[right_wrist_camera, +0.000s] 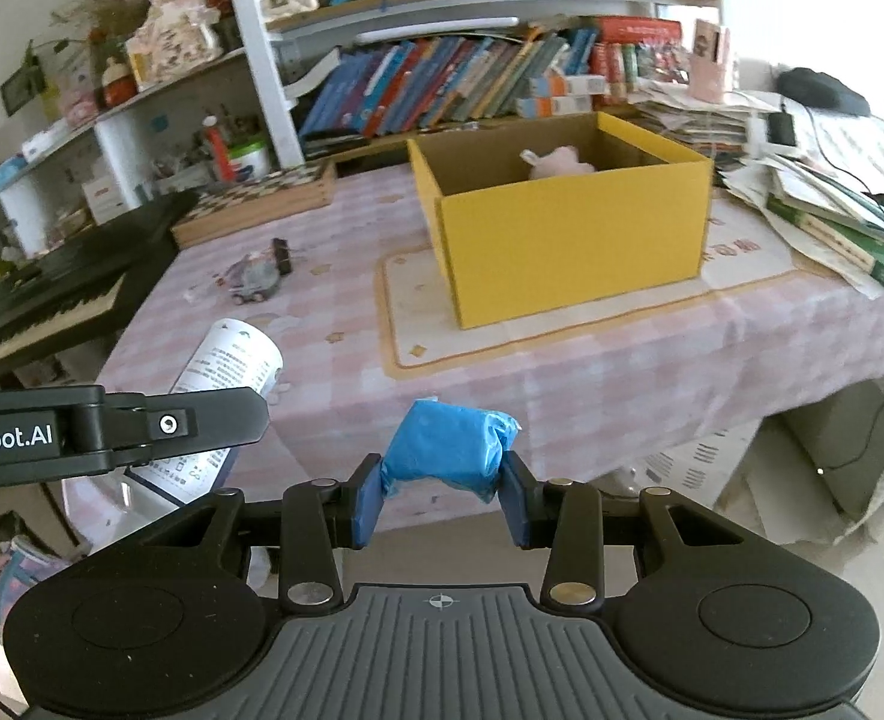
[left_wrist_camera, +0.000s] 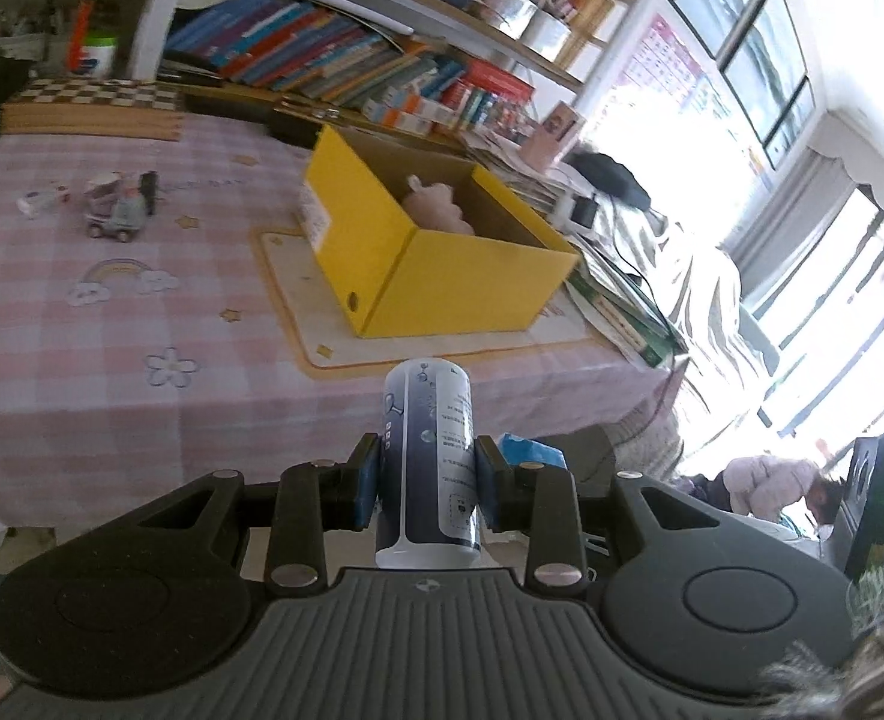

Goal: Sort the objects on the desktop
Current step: 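Lift the tube and eraser and carry both toward the yellow box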

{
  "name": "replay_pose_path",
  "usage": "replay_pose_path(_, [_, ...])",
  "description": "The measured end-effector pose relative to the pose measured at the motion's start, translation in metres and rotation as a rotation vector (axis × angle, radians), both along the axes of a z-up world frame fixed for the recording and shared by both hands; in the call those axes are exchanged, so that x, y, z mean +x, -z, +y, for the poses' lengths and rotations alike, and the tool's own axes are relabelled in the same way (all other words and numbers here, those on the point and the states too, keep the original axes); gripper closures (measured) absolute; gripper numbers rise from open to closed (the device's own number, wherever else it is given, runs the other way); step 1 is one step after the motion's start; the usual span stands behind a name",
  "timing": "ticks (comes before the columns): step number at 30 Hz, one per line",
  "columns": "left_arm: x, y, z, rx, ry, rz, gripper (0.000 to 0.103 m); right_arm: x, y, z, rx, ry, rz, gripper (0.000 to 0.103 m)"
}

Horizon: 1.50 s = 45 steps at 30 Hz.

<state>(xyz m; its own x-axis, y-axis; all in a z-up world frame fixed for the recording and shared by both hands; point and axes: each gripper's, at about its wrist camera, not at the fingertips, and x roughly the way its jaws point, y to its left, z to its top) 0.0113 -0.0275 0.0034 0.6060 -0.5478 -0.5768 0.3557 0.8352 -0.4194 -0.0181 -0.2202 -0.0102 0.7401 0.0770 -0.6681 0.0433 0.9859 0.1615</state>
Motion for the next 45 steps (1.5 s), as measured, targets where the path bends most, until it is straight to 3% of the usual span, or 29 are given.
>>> replay_pose_path(33, [0.069, 0.007, -0.114, -0.013, 0.094, 0.031, 0.073, 0.053, 0.003, -0.099, -0.022, 0.045, 0.053, 0.063])
replay_pose_path(45, [0.109, -0.025, -0.16, -0.002, 0.097, -0.107, 0.073, 0.099, -0.022, -0.142, -0.041, -0.016, -0.051, 0.064])
